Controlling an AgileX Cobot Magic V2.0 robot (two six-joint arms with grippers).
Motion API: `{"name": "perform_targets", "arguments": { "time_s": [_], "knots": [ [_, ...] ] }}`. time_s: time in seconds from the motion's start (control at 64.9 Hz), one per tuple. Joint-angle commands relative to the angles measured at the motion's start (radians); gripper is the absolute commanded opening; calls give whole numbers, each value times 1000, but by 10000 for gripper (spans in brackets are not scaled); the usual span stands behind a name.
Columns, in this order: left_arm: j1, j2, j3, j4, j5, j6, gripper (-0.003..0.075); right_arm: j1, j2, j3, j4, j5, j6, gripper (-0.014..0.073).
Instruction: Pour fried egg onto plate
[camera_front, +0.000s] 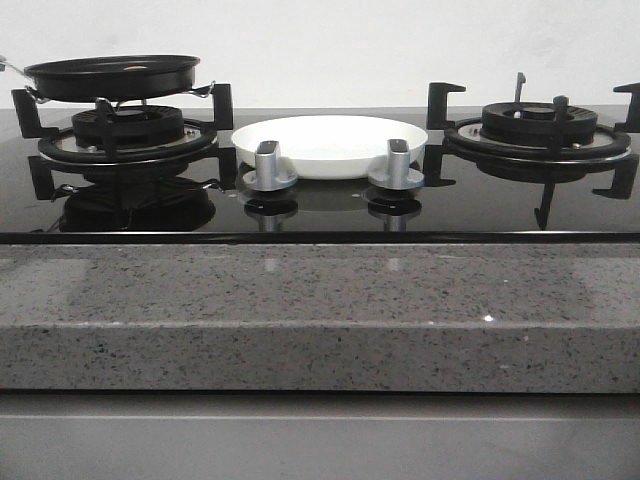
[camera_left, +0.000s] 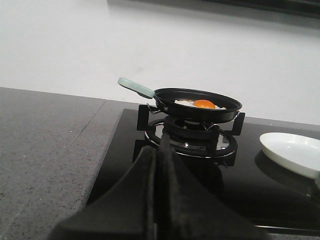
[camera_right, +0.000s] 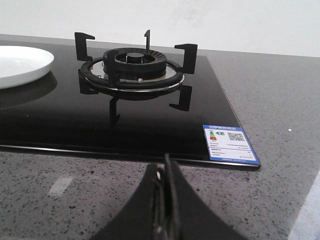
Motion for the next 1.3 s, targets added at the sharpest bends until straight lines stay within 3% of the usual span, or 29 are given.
{"name": "perform_targets", "arguments": {
  "time_s": [0.0, 1.002, 1.28],
  "knots": [
    [-9, -17, 6, 0, -83, -9, -19, -6, -20, -4, -11, -87, -6, -69],
    [-9, -17, -38, 5, -133, -9, -19, -5, -20, -40, -12, -150, -6, -69],
    [-9, 50, -353, 20, 146, -9, -19, -5, 17, -328, -12, 13, -6, -69]
  ]
}}
